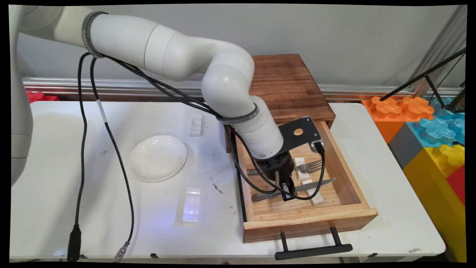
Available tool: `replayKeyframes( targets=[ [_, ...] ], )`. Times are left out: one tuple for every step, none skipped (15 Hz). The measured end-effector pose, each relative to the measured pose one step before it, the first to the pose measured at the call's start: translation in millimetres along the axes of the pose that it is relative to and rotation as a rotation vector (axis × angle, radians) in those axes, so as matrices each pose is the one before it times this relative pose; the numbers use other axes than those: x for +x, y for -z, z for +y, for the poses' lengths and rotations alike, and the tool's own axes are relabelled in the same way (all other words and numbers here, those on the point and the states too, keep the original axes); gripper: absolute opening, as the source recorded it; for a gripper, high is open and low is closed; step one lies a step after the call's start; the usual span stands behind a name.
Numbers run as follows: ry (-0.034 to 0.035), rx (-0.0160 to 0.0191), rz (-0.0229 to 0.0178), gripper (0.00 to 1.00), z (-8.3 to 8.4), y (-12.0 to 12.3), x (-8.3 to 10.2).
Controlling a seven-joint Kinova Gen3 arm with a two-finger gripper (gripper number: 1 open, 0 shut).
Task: Place the picked object into the drawer
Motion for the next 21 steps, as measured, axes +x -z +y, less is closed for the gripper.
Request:
replayKeyframes(
  targets=[
    [0.00141,-0.00057,-0.0014,0.0,-0.17,-1.72,-1.14],
    [0.00201,-0.00083,-0.00116,0.0,-0.16,-1.85,-1.24],
    [0.00129,-0.00111,-0.00088,0.0,-0.04,-1.89,-1.07],
    [0.00143,-0.00068,-0.00032,0.0,-0.14,-1.46,-0.84],
    [0.00141,-0.00041,-0.00066,0.0,-0.23,-1.7,-0.9],
    [0.00102,-0.00048,0.00007,0.0,-0.17,-1.56,-0.57],
    [0.00096,-0.00048,0.00029,0.0,-0.22,-1.21,-0.56],
    [0.00038,-0.0006,0.00062,0.0,-0.19,-1.14,-0.44],
    [-0.00008,-0.00047,0.00061,0.0,-0.25,-1.13,-0.53],
    [-0.00012,-0.00018,0.00042,0.0,-0.14,-0.55,-0.26],
    [-0.00034,-0.00012,0.00058,0.0,-0.34,-0.85,-0.43],
    [-0.00081,-0.00035,0.00064,0.0,-0.17,-0.69,-0.42],
    [-0.00091,-0.00081,0.00064,0.0,-0.2,-0.53,-0.35],
    [-0.00056,-0.00099,0.00138,1.0,-0.15,-0.2,-0.28],
    [-0.00056,-0.00077,0.0011,1.0,-0.25,-0.05,-0.53],
    [-0.0021,-0.00084,0.00136,1.0,-0.44,0.12,-0.58],
    [-0.00071,-0.00051,0.00054,1.0,-0.3,0.31,-0.57],
    [-0.00097,-0.00041,0.00037,1.0,-0.34,0.61,-0.63],
    [-0.00078,-0.00024,0.00033,1.0,-0.37,0.63,-0.48],
    [-0.00081,-0.00041,0.00193,1.0,-0.26,1.26,-0.18],
    [-0.00101,0.00033,0.00346,1.0,-0.27,1.9,0.39]
  ],
)
